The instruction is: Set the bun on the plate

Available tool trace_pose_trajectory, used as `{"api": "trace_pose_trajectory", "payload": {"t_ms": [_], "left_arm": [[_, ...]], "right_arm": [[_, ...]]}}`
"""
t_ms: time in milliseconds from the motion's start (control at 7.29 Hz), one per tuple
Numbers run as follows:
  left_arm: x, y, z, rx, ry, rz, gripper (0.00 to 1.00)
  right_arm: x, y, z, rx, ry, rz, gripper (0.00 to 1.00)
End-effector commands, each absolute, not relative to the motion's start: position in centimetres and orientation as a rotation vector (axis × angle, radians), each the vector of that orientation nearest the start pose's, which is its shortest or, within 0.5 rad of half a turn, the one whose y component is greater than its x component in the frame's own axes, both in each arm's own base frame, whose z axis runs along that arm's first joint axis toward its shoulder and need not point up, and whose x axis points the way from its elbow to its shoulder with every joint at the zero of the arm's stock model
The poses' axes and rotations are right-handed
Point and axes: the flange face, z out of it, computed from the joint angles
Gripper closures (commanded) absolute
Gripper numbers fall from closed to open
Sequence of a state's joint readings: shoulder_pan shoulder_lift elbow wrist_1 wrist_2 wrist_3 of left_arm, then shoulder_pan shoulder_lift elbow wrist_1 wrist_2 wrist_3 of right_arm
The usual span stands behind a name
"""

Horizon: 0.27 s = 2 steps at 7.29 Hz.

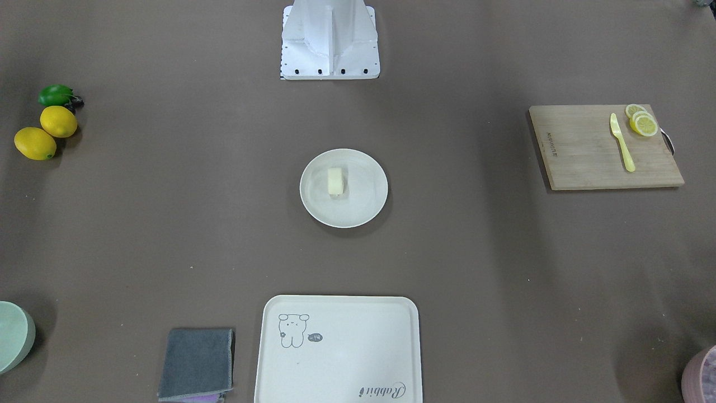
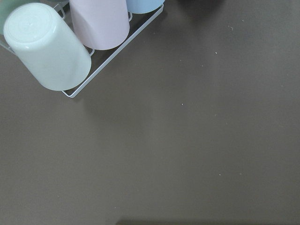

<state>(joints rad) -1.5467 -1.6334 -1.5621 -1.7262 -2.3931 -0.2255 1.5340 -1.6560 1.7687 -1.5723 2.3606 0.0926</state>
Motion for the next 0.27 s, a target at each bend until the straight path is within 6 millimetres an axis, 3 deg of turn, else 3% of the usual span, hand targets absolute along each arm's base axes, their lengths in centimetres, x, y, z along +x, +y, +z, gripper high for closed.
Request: {"api": "trace_pose_trajectory", "payload": {"t_ms": [0,137], "left_arm": [[-4.81,-53.11,61.2,0.092,0.837,-0.105,0.02],[-4.81,-53.11,61.21,0.092,0.837,-0.105,0.02]], "right_arm": [[4.55,-46.28,59.93,0.056,-0.794,0.009,0.0],[4.55,-46.35,59.85,0.059,-0.795,0.008,0.0]]}}
